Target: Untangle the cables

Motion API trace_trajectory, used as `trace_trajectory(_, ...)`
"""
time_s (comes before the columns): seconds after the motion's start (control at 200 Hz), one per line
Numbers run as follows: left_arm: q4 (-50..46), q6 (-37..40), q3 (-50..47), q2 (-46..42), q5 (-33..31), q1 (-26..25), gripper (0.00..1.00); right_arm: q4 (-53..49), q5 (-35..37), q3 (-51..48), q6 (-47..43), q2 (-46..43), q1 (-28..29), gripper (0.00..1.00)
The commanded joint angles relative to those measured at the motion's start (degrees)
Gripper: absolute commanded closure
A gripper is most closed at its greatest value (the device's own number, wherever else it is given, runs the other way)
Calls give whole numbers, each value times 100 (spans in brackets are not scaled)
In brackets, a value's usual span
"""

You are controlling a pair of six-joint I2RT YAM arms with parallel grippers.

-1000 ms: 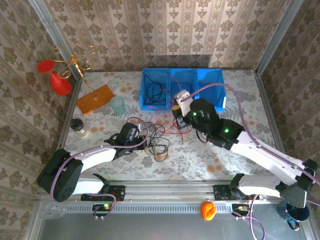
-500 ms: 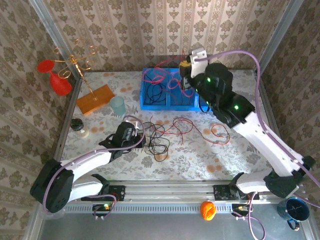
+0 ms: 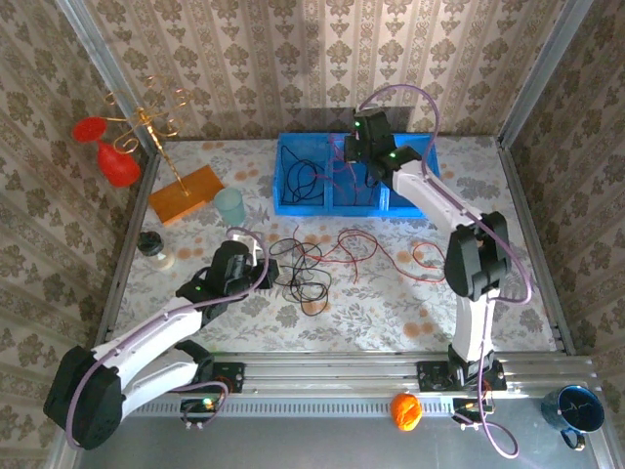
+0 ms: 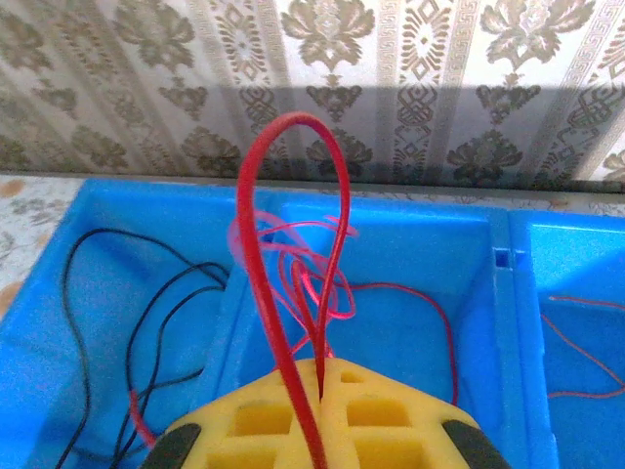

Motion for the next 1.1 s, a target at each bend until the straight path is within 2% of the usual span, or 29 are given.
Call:
trace_trajectory(0.0, -159, -41, -107, -1, -28, 75, 89, -111, 132, 576, 352, 449, -106, 100)
trace_trajectory(0.105, -141, -14, -62, 105, 28, 118, 90, -592, 204, 1134, 416, 1054, -127, 100)
trace_trajectory(0.18, -131, 7, -14, 180, 67, 145, 90, -752, 407, 1139, 466, 1230, -127, 99)
trace_trajectory(0.22, -124, 25, 15, 222, 73, 154, 90, -720, 455, 1035, 486, 1218, -133, 93)
trace_trajectory(0.265, -131, 47, 56, 255, 106, 171, 90, -715, 474, 930, 481, 1154, -132, 77)
trace_trajectory(0.285, -136, 55, 75, 266, 121, 173, 90, -723, 514, 884, 479, 1102, -129, 73)
trace_trajectory(0.465, -228, 167, 312, 394, 229, 204, 89, -572, 606, 212, 311, 247, -84, 58)
trace_trajectory(0.535, -225, 180, 375, 433, 249, 213, 85, -544, 670, -62, 172, -172, -18, 54)
trace_trajectory(0.655, -170, 180, 438, 516, 301, 209, 76, -312, 672, -902, -25, -1146, 150, 54)
trace_trajectory(0.72, -133, 166, 456, 590, 360, 200, 66, -192, 637, -1491, -22, -1760, 266, 54)
trace_trajectory(0.79, -74, 145, 462, 687, 418, 183, 50, 13, 489, -2403, 83, -2429, 366, 54)
trace_trajectory(0.875, -1, 144, 486, 881, 429, 135, 41, 133, 241, -3440, 232, -3089, 498, 53)
trace_trajectory(1.02, 154, 160, 565, 1392, 494, 47, 38, 119, -177, -4890, 484, -3883, 663, 50)
trace_trajectory(1.095, 336, 193, 603, 1716, 577, -31, 44, 387, -738, -5535, 697, -4111, 698, 48)
